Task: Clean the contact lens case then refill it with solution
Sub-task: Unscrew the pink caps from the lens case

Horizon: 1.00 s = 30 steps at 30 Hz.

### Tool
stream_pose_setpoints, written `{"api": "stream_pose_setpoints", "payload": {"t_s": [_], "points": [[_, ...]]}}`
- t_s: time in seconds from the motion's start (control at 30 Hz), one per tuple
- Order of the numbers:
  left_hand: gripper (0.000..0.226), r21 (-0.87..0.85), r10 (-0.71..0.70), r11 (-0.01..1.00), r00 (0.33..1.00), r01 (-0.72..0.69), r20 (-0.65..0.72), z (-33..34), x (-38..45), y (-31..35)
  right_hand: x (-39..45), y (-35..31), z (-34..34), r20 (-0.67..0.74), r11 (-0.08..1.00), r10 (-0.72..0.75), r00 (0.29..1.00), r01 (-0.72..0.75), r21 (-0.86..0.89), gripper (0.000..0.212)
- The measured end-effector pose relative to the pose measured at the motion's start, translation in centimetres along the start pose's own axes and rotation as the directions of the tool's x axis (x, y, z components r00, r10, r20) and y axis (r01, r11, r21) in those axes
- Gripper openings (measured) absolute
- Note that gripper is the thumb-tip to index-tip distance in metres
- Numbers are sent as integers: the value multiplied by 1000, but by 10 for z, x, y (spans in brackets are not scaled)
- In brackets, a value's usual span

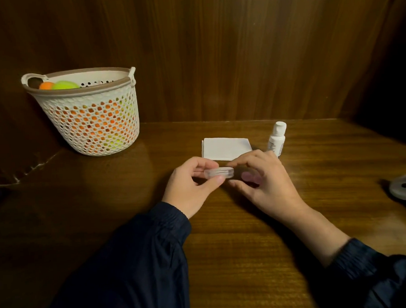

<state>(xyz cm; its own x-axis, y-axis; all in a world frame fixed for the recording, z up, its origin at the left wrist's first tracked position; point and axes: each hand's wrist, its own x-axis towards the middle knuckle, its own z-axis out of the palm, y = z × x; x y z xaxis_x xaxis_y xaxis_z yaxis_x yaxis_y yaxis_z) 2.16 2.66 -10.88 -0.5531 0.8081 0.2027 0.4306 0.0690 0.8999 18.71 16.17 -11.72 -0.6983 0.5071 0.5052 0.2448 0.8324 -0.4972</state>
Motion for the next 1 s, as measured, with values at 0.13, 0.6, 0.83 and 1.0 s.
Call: {"api": "stream_pose_setpoints", "payload": {"t_s": [0.13, 0.6, 0.83, 1.0], "points": [[23, 180, 22, 984, 979, 15, -204, -11, 5, -10, 2, 14, 5, 84, 966, 225, 971, -211, -150, 52], [30, 401, -46, 887, 910, 226, -412, -26, 17, -25, -1, -2, 1, 210, 975, 177, 962, -201, 98, 43], [34, 437, 106, 898, 934, 58, -342, -24, 10, -14, 1, -6, -5, 211, 961, 259, 943, -273, 43, 54], [24, 382, 210, 896, 974, -225, 82, -10, 0, -7, 0, -5, -9, 248, 948, 305, 920, -318, 15, 45]]}}
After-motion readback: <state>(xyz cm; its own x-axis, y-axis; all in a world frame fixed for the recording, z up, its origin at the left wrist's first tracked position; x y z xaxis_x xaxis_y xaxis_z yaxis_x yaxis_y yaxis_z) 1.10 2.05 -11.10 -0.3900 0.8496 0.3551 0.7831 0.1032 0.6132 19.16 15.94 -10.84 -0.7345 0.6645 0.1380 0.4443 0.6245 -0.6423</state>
